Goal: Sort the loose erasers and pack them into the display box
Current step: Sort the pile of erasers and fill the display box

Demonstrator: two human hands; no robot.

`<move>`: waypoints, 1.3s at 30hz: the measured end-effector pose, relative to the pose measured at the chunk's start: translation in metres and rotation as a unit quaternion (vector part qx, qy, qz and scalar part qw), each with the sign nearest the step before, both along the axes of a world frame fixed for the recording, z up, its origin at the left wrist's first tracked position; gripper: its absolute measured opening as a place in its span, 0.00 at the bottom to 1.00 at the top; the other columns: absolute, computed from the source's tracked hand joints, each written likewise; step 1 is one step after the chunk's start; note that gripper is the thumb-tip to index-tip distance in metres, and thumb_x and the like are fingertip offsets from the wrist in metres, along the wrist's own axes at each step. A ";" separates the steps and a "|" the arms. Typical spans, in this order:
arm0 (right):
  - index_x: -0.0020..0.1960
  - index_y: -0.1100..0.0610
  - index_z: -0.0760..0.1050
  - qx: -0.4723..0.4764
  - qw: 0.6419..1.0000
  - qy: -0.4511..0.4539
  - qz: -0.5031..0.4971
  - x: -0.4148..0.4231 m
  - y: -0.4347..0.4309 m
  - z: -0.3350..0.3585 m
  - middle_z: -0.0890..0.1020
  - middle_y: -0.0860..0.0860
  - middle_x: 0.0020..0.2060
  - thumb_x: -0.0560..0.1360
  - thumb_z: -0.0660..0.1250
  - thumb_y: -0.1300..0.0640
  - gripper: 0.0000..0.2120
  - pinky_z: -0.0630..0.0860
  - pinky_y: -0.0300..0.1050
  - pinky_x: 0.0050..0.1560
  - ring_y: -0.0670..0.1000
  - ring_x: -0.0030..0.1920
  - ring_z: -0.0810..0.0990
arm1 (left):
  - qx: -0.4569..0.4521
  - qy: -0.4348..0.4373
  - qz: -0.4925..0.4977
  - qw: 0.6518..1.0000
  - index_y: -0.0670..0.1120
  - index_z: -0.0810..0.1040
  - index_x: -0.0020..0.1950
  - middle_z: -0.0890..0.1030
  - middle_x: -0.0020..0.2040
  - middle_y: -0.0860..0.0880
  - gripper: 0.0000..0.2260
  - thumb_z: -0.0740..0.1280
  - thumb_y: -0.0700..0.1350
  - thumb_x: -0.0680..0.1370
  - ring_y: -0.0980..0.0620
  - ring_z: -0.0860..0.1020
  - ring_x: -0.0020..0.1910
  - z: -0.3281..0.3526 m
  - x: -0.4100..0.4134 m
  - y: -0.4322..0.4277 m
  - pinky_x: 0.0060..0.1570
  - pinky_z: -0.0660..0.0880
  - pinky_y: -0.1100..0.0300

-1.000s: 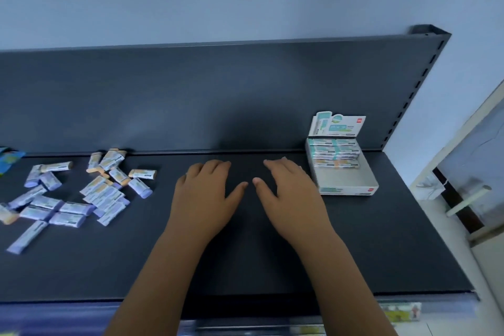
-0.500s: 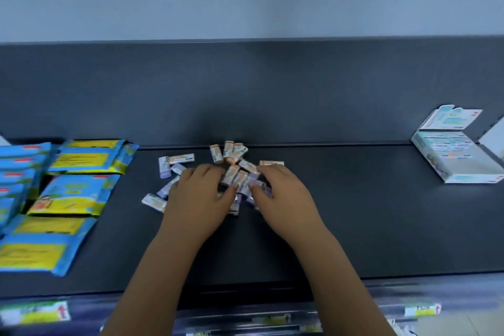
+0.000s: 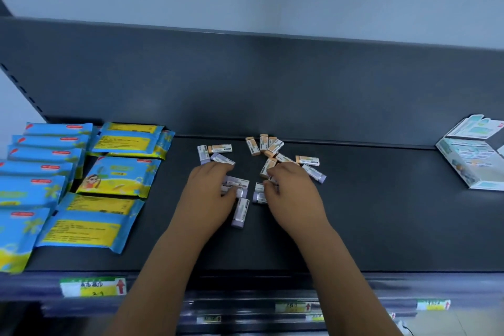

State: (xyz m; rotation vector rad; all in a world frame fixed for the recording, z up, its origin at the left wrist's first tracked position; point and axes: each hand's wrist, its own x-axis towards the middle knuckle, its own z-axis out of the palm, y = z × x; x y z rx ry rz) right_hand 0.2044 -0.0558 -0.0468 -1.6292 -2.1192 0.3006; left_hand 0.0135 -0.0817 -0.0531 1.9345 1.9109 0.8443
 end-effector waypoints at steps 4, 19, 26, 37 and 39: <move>0.40 0.56 0.77 0.021 0.998 -0.030 -0.055 -0.004 0.009 -0.002 0.75 0.51 0.45 0.75 0.66 0.54 0.08 0.76 0.50 0.47 0.55 0.50 0.73 | 0.027 -0.009 0.004 1.000 0.48 0.80 0.61 0.79 0.57 0.50 0.16 0.71 0.40 0.74 0.47 0.74 0.58 0.001 -0.008 0.004 0.55 0.73 0.55; 0.40 0.52 0.76 -0.004 0.995 -0.012 -0.103 -0.007 0.024 0.003 0.78 0.48 0.34 0.66 0.62 0.58 0.05 0.74 0.50 0.41 0.56 0.45 0.72 | -0.010 0.193 -0.152 0.969 0.53 0.80 0.59 0.81 0.55 0.55 0.22 0.63 0.34 0.70 0.48 0.71 0.55 0.021 0.037 0.062 0.53 0.74 0.49; 0.37 0.54 0.79 -0.001 0.996 -0.028 -0.084 -0.003 0.027 0.002 0.77 0.50 0.35 0.69 0.66 0.57 0.04 0.71 0.48 0.42 0.55 0.47 0.72 | -0.003 0.197 -0.094 0.976 0.52 0.81 0.56 0.77 0.53 0.52 0.12 0.65 0.42 0.75 0.46 0.71 0.55 0.021 0.030 0.061 0.52 0.71 0.52; 0.46 0.52 0.80 0.016 0.988 -0.116 -0.100 -0.004 0.026 0.006 0.78 0.48 0.45 0.74 0.65 0.56 0.05 0.62 0.47 0.45 0.54 0.51 0.74 | -0.018 0.150 -0.047 0.987 0.56 0.84 0.56 0.81 0.49 0.54 0.11 0.70 0.53 0.75 0.46 0.70 0.56 0.019 0.024 0.064 0.55 0.71 0.52; 0.46 0.54 0.80 0.024 0.992 -0.093 -0.084 0.000 0.026 0.003 0.78 0.49 0.44 0.73 0.65 0.58 0.06 0.66 0.47 0.45 0.55 0.51 0.74 | -0.019 0.110 -0.060 0.992 0.54 0.85 0.55 0.81 0.48 0.53 0.10 0.72 0.51 0.74 0.45 0.70 0.55 0.021 0.023 0.063 0.54 0.73 0.50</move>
